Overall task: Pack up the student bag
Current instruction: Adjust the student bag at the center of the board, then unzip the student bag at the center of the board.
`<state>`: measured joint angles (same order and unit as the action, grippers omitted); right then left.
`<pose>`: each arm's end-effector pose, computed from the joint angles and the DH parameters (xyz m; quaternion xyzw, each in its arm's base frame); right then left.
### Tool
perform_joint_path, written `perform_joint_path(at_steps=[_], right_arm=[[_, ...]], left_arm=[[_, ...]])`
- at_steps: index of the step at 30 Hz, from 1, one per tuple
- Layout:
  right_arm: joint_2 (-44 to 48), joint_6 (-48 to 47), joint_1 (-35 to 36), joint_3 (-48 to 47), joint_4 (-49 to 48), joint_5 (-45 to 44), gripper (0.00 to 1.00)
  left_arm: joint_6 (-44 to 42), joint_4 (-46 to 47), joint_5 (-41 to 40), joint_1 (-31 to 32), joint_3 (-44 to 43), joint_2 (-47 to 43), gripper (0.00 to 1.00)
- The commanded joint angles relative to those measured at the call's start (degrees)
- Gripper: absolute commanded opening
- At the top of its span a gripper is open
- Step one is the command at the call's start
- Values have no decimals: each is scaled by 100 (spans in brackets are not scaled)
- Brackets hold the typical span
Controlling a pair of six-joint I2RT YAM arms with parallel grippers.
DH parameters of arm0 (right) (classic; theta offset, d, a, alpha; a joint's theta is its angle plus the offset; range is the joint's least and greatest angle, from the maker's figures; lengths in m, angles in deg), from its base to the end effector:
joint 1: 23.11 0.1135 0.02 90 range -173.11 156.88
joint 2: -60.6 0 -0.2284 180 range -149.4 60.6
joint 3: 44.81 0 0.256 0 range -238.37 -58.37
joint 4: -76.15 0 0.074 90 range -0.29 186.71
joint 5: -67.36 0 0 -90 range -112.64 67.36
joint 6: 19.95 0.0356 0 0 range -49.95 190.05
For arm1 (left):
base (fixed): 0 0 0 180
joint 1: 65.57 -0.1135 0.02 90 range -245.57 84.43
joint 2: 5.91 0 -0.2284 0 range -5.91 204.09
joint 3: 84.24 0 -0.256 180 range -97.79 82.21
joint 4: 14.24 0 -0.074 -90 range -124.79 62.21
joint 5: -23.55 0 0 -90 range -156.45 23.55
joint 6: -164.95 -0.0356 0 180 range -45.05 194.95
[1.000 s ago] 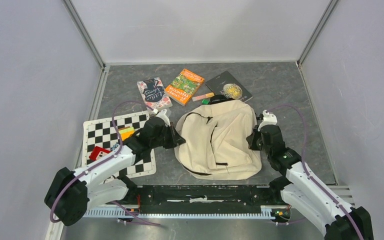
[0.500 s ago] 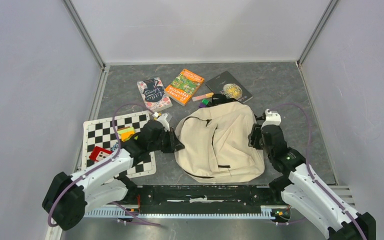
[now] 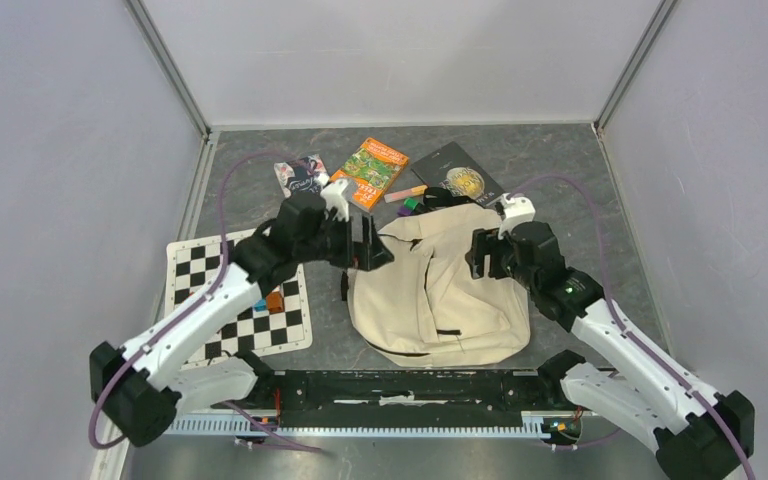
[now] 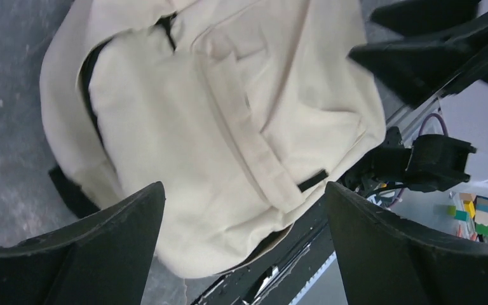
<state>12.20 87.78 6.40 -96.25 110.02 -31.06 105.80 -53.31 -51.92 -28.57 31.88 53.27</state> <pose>0.1921 0.1027 0.2419 -0.0529 0.8664 0.1388 0.4767 0.1924 -0.1562 0.2694 0.1060 0.8729 -0.3511 0.3217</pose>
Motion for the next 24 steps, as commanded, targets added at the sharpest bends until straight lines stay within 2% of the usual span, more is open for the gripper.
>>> perform_joint_path(at_steps=[1,6,13,19,22,24], right_arm=[[-196,133,433,-302,-195,41,80],[-273,364,829,-129,-240,-383,81],[-114,592,898,362,-378,-493,74],[50,599,897,635,-422,-525,73],[72,591,898,721,-419,-536,73],[70,616,898,764,-415,-539,73]], left_arm=[[-1179,-309,428,19,-1178,1067,100],[-1470,-285,524,1,-2137,2525,100],[-1556,-210,505,3,-2939,4138,98],[-1606,-132,62,1,-3188,4776,71],[-1586,-142,140,1,-3246,5003,59],[-1565,-138,152,1,-3256,5110,56]])
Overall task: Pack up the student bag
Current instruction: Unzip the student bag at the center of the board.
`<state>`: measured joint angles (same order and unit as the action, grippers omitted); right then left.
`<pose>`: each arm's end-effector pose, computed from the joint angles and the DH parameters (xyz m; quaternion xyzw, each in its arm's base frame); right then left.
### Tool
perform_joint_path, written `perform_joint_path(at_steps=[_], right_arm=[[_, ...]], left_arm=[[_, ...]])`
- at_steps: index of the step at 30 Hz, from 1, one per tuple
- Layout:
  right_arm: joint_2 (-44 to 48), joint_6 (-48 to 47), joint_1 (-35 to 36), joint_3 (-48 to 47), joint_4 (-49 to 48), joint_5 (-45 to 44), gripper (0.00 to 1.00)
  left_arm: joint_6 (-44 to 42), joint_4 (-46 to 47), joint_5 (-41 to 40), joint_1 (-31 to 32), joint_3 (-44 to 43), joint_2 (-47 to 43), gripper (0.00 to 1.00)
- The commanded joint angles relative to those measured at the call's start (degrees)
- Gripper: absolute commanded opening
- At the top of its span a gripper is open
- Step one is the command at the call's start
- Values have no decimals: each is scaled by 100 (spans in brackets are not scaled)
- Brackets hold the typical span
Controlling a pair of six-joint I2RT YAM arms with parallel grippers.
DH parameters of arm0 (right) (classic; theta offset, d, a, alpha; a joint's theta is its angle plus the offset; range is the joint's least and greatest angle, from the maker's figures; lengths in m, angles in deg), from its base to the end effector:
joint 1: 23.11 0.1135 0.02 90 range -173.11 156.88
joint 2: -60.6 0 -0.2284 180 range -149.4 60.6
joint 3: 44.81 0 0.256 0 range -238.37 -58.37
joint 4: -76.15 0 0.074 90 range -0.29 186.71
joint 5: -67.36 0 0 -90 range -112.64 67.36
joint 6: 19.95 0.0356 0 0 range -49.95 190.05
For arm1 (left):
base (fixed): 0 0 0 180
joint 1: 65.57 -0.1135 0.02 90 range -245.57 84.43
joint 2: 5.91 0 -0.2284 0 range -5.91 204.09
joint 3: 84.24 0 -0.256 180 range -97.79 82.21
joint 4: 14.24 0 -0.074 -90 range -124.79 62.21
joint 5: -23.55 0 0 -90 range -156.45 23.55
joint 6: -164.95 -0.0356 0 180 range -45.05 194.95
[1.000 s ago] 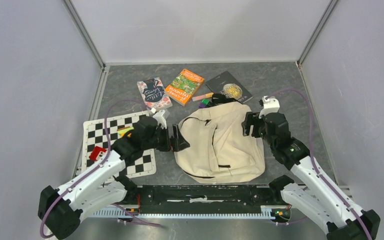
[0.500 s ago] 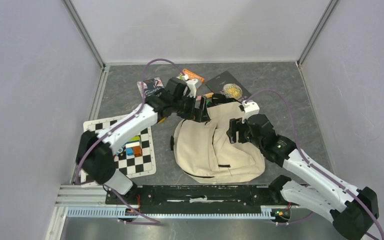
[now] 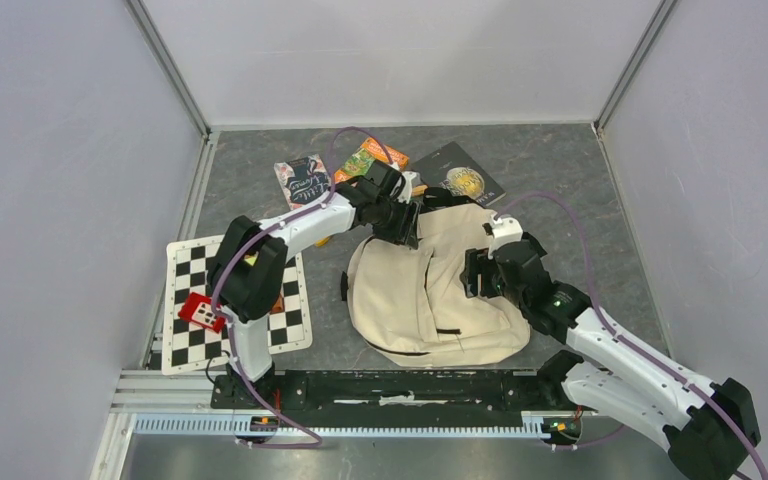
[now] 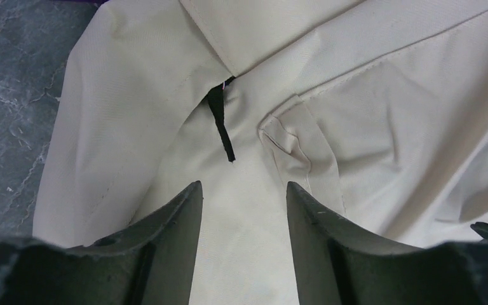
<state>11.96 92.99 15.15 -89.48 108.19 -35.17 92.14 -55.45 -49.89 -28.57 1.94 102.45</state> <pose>0.1716 0.1255 0.2033 -0.0690 0.8844 0.1460 0.4379 0.3138 -0.2492 0.1766 0.2044 0.9243 -0.2552 0.1967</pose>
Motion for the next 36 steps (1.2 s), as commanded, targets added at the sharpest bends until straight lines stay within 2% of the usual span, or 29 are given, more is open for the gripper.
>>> perform_joint_path(at_steps=[1,20,22,23,25,26,32,36], right_arm=[[97,102,24,102,-242,-121,73],[263,72,26,245,-195,-218,73],[268,69,24,248,-169,-229,73],[268,65,24,240,-146,-225,73],[289,1,24,162,-62,-240,75],[300,-53,23,102,-4,-248,77],[292,-534,24,-573,479,-464,86],[-178,-782,26,-1080,582,-328,87]], left_arm=[[-189,84,-56,1,-265,233,54],[13,267,141,1,-543,879,40],[34,365,337,1,-541,906,32],[62,406,432,1,-525,912,24],[87,428,471,1,-544,893,4],[89,424,471,1,-536,846,2],[171,511,477,-14,-298,360,2],[297,660,657,-17,-166,150,2]])
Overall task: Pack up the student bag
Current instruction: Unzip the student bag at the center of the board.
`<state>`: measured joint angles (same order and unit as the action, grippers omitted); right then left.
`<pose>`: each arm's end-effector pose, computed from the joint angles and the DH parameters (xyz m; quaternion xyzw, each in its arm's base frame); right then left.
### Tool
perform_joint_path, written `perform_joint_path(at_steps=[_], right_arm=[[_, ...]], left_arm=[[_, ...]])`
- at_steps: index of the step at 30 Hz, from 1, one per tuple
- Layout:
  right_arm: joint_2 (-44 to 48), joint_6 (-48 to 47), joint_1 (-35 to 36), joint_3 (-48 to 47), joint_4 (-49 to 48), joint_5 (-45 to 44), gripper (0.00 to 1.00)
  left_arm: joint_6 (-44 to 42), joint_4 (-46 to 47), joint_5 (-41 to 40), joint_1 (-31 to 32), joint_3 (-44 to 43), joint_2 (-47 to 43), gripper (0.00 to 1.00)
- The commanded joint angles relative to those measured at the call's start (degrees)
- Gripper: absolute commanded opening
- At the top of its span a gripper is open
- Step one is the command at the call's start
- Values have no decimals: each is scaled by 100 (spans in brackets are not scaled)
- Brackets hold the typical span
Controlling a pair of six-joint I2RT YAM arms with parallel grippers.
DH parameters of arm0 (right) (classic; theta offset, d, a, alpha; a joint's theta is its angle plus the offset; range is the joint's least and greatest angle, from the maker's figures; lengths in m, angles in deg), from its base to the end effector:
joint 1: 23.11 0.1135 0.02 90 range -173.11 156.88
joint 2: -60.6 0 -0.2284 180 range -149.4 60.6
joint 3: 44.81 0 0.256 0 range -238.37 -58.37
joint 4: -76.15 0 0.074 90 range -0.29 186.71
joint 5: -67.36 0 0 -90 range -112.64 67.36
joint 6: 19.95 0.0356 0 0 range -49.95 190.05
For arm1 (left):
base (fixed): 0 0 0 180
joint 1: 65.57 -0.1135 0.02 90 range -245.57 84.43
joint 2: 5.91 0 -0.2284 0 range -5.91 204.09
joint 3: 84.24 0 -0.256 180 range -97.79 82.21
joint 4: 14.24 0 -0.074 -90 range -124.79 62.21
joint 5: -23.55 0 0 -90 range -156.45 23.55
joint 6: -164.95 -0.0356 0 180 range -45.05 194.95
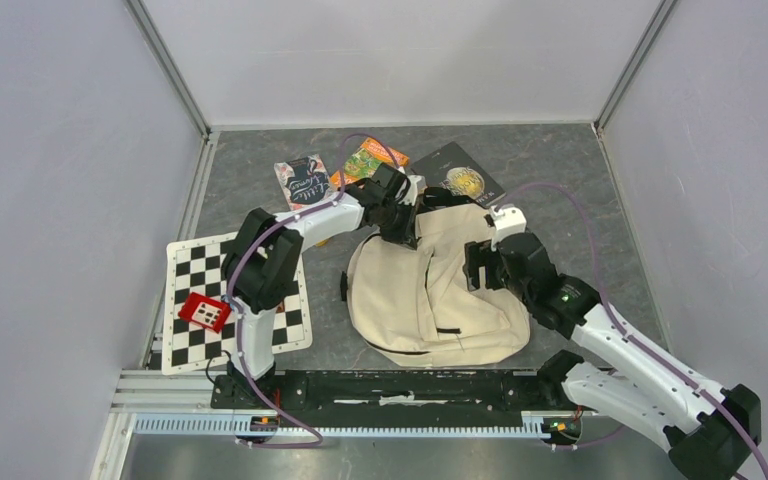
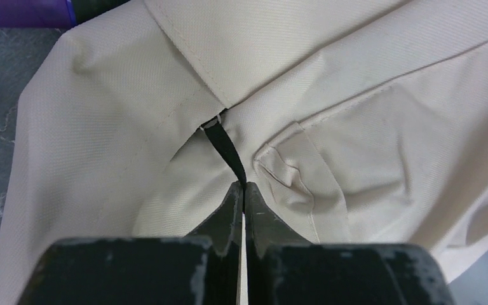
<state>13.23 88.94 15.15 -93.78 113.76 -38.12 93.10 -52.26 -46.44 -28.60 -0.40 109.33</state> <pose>0.1699 0.1219 0.2250 -0.0883 0.8806 0.1097 0.4524 0.3264 -0.2609 0.1462 0.2030 0.9237 -0.2767 0.1701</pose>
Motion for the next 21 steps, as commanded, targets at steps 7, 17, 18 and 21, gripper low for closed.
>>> perform_joint_path(at_steps=[7,17,18,21], right_arm=[[-1425,-124,185,-1269,-376,530,85],[-2811,377,858,-1785,-985,-176,83],[-2877,427,857,-1776,-1046,-285,82],[-2977,571,858,-1759,-1151,-636,78]], left_arm=[[85,286,305,-22,112,-659,2],[214,385,247,-23,239,-873,2],[260,491,264,-23,335,-918,2],[280,443,231,-23,335,-910,2]])
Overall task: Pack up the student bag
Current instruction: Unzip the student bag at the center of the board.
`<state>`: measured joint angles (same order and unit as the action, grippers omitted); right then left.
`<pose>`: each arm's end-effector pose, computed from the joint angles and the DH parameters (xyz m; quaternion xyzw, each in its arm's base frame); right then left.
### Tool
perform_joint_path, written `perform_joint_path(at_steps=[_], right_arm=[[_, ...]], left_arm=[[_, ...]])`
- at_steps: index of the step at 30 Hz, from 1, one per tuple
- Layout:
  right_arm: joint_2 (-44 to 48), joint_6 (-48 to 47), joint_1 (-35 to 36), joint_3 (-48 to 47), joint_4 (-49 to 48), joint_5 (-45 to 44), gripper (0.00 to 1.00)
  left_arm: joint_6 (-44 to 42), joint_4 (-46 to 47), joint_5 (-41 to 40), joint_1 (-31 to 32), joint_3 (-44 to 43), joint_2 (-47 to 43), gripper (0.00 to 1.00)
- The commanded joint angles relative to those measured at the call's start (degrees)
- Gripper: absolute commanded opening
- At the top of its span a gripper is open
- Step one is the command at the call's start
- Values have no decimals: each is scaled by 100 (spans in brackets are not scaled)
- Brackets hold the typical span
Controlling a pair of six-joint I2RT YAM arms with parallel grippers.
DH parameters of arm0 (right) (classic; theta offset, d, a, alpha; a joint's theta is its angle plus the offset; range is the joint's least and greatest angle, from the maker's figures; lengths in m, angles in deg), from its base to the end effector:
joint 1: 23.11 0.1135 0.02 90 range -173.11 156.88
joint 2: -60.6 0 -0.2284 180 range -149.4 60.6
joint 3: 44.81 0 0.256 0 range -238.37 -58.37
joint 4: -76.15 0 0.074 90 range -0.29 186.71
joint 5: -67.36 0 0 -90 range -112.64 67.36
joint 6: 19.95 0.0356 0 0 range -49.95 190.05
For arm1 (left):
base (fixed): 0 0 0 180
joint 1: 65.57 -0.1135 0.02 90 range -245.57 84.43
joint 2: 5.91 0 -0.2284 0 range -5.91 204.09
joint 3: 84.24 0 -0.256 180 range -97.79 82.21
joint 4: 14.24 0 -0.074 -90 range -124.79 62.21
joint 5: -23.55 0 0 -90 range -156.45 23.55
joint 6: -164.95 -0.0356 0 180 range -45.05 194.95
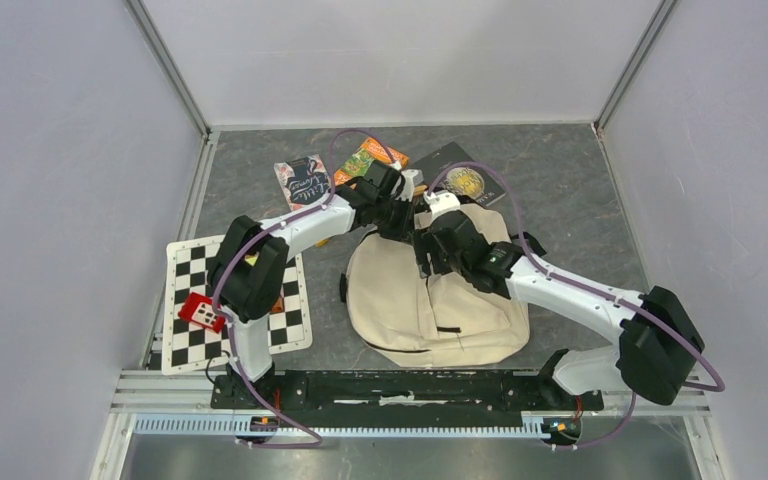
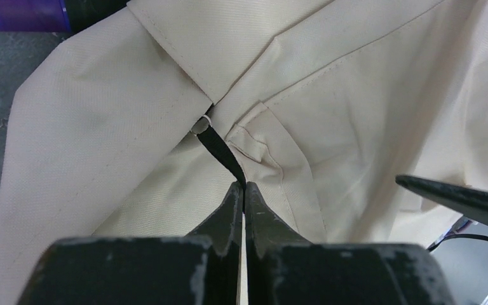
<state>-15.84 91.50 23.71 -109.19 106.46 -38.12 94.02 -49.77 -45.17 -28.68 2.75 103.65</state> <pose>0.2100 0.2099 0.2091 -0.1460 0.8963 0.1225 0.4003 0.3183 -0.2551 0.1713 0.2032 0.9090 -0.3040 0.2001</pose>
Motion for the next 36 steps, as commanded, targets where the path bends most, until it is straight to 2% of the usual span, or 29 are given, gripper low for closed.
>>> perform_joint_path(at_steps=[1,4,8,18,28,31,35,36], right_arm=[[-81,384,10,-181,-469,-789,75],[-97,461,2,-6,-735,-1078,69],[-279,482,6,126,-1178,-900,67],[-946,637,4,55,-1183,-1101,57],[-1204,779,2,249,-1507,-1103,46],[-1276,709,2,227,-1509,-1237,33],[-1265,721,-6,281,-1507,-1453,3],[-1241,740,-7,311,-1504,-1532,0]], left_arm=[[163,137,89,-15,-27,-326,2],[87,53,-60,-22,-53,-359,2],[42,79,-182,-23,-18,-450,2],[18,88,-238,-41,0,-488,2],[-17,132,-339,-50,52,-571,2],[-30,141,-389,-58,69,-589,2],[-40,266,-682,-82,208,-693,2],[-20,345,-775,-100,276,-758,2]])
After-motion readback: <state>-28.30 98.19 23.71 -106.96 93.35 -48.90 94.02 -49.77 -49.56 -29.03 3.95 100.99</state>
